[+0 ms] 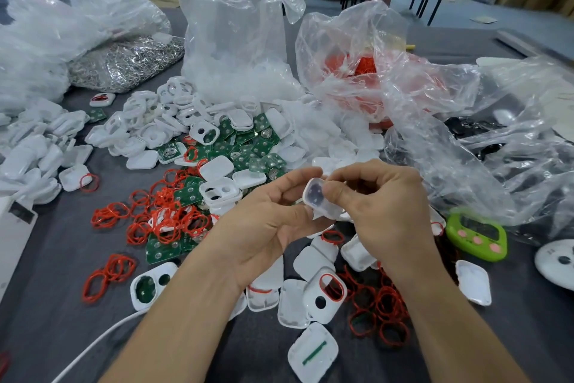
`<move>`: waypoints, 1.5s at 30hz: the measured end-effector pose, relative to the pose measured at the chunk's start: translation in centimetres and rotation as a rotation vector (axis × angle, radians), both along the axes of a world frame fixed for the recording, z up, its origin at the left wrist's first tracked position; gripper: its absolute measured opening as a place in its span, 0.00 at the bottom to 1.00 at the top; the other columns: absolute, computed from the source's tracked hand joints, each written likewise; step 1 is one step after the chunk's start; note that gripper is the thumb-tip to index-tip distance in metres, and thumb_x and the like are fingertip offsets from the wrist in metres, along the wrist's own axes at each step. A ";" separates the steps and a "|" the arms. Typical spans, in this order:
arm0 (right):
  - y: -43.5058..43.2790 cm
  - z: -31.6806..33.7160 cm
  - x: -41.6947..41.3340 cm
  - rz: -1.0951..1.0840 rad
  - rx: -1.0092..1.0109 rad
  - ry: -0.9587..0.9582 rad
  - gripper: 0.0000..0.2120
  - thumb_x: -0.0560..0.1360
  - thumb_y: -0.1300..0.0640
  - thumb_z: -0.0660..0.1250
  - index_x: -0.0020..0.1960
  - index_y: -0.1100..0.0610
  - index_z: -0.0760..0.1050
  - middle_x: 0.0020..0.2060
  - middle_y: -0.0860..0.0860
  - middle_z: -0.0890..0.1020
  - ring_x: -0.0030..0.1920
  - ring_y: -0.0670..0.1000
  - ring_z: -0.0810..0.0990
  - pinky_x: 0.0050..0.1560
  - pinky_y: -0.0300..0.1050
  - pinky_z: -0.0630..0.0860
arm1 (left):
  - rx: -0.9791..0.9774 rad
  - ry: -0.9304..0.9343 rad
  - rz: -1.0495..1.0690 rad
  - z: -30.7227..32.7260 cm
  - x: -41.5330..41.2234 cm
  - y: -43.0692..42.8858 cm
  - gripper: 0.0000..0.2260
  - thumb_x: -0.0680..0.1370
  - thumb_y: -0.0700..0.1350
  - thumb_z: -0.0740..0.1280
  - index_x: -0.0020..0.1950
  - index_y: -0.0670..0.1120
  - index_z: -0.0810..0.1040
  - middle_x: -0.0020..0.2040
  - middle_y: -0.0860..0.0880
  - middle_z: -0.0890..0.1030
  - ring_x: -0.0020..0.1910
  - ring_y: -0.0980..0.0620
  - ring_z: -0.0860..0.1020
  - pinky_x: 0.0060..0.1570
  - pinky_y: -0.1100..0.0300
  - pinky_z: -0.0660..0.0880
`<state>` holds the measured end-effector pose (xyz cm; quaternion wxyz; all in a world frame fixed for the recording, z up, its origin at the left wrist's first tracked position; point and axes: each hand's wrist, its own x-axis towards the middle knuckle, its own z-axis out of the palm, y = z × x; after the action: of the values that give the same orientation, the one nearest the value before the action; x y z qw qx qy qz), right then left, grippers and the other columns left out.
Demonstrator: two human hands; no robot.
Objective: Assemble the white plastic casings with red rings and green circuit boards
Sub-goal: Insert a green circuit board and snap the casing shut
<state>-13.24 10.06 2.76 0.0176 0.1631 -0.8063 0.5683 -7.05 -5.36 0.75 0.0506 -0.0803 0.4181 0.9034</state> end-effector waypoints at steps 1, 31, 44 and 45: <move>-0.1 0.0 0.1 -0.005 0.010 0.014 0.07 0.69 0.53 0.82 0.38 0.45 0.85 0.33 0.42 0.85 0.32 0.45 0.82 0.32 0.35 0.78 | -0.006 0.002 0.000 0.0 0.0 0.0 0.23 0.72 0.23 0.63 0.63 0.39 0.79 0.51 0.43 0.86 0.47 0.46 0.86 0.51 0.50 0.84; -0.3 -0.5 0.2 -0.201 -0.055 0.002 0.06 0.74 0.47 0.75 0.50 0.44 0.85 0.35 0.40 0.84 0.34 0.41 0.81 0.37 0.33 0.76 | -0.008 -0.034 0.060 0.2 0.0 0.0 0.20 0.73 0.25 0.64 0.62 0.40 0.82 0.58 0.41 0.85 0.52 0.45 0.85 0.49 0.53 0.84; 0.3 -0.6 -0.5 0.176 -0.013 -0.258 0.04 0.72 0.57 0.74 0.41 0.49 0.86 0.30 0.51 0.84 0.26 0.47 0.80 0.30 0.36 0.75 | -0.206 -0.092 0.267 -0.4 -0.2 0.3 0.18 0.75 0.23 0.64 0.53 0.41 0.84 0.50 0.41 0.87 0.46 0.47 0.87 0.42 0.56 0.84; 0.2 -0.7 -0.5 0.179 -0.018 -0.263 0.04 0.71 0.57 0.74 0.41 0.49 0.86 0.29 0.51 0.84 0.26 0.48 0.80 0.30 0.38 0.76 | -0.216 -0.089 0.277 -0.4 -0.2 0.4 0.17 0.75 0.23 0.64 0.52 0.41 0.84 0.50 0.41 0.87 0.45 0.47 0.87 0.41 0.55 0.84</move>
<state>-13.69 10.24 2.07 -0.1375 0.1583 -0.7788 0.5911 -7.21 -5.01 0.33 -0.0648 -0.1818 0.4951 0.8471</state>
